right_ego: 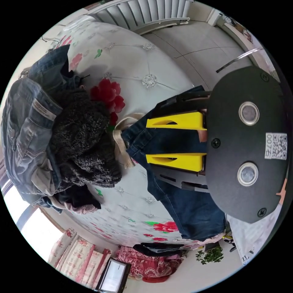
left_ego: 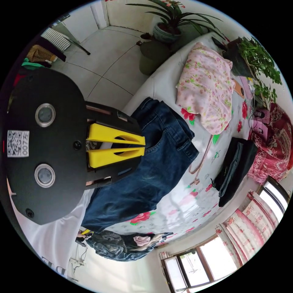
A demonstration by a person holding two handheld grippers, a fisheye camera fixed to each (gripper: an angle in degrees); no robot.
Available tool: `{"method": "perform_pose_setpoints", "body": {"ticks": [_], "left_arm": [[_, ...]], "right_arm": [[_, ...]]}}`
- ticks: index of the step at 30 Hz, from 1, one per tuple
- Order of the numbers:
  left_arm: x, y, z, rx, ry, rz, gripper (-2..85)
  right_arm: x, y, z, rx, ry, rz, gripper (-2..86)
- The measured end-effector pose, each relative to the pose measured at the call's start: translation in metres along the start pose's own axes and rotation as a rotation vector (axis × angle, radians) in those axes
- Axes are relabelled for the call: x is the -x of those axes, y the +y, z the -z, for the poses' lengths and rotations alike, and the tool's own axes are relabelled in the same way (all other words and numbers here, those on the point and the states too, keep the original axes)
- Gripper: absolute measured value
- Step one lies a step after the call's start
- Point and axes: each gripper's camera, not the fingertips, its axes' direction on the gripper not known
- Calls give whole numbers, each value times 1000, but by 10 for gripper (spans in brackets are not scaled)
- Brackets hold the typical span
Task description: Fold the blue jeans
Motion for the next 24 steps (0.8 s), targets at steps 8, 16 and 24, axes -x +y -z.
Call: {"method": "perform_pose_setpoints", "body": {"ticks": [8,16,24], "left_arm": [[-19,13,-18,54,-20,4,-10],[-10,16,-37,63,41,58,-9],[19,13,-41,23,68,57,3]], "right_arm": [[-5,3,43,-66,131,102,6],[-57,35,86,-169,142,-61,13],[-127,129,105,-272,-108,-320,80]]}}
